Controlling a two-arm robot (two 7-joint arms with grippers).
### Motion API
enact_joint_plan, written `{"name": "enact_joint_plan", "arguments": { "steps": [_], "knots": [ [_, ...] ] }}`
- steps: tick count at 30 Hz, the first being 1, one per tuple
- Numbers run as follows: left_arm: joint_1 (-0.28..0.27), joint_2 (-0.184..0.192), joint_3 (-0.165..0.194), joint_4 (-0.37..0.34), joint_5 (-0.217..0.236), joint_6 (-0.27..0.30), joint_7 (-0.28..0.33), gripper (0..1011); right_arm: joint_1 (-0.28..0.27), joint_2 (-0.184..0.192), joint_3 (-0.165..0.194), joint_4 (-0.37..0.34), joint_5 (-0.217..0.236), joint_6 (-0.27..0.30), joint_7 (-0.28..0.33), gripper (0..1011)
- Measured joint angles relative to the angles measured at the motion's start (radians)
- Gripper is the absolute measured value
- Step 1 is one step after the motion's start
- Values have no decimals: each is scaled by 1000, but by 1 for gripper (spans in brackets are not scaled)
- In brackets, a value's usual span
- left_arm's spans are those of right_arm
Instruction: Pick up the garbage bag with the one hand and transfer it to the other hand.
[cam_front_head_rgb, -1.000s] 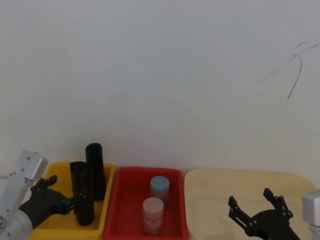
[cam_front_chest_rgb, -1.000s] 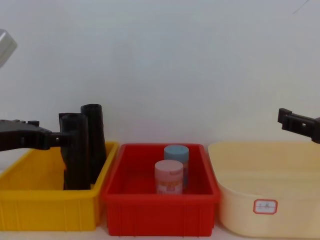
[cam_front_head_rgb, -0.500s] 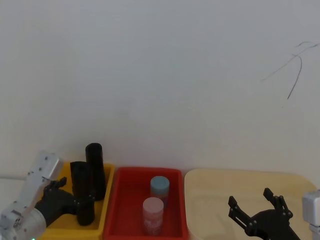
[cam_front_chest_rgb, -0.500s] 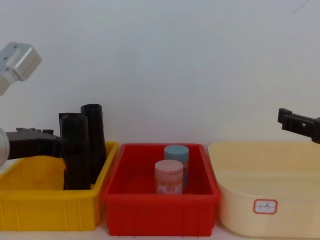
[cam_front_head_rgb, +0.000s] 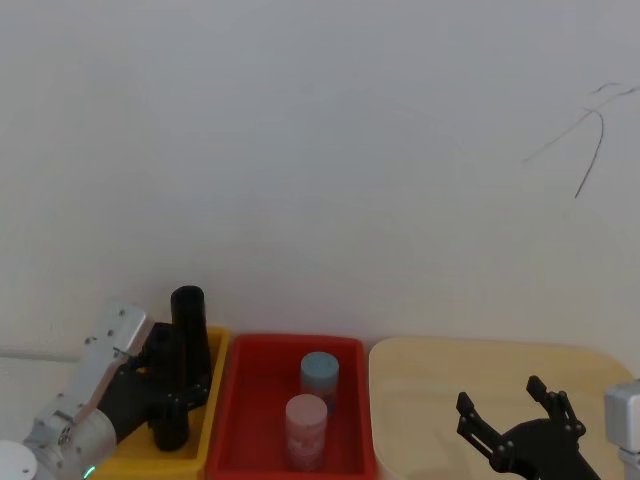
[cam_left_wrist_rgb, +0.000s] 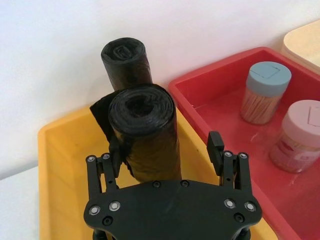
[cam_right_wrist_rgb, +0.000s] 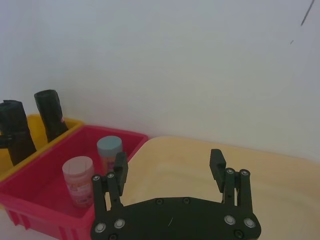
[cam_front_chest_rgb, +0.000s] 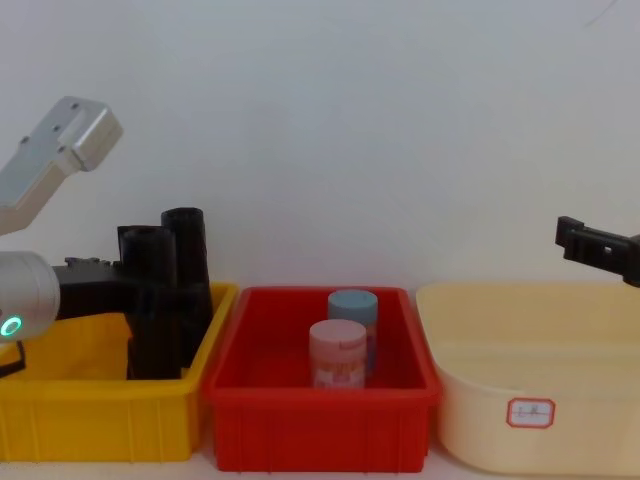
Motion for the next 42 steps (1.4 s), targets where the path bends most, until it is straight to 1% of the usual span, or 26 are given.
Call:
{"name": "enact_joint_plan", "arguments": {
  "steps": [13,24,25,27,28,30,32,34,36,38,40,42],
  "knots": [
    [-42,-37,6,68,34,-17,22,1000,0,0,0,0,0,0,0,1001],
    [-59,-47,3,96,48,-23,29,997,0,0,0,0,0,0,0,1001],
    [-61,-49,3,98,50,-23,30,965,0,0,0,0,0,0,0,1001],
    [-63,-50,2,102,52,-24,31,944,0,0,0,0,0,0,0,1001],
    [-63,-50,2,103,53,-24,31,907,0,0,0,0,0,0,0,1002],
    [-64,-51,2,104,54,-24,32,871,0,0,0,0,0,0,0,1001],
    [-66,-52,2,107,55,-25,32,804,0,0,0,0,0,0,0,1001],
    [-67,-53,2,108,55,-25,33,770,0,0,0,0,0,0,0,1001],
    [-68,-53,1,109,56,-25,33,695,0,0,0,0,0,0,0,1001],
    [-68,-54,1,111,57,-25,33,658,0,0,0,0,0,0,0,1001],
    [-69,-54,1,112,58,-26,34,559,0,0,0,0,0,0,0,1001],
    [-70,-55,1,113,58,-26,34,533,0,0,0,0,0,0,0,1001]
  ]
}}
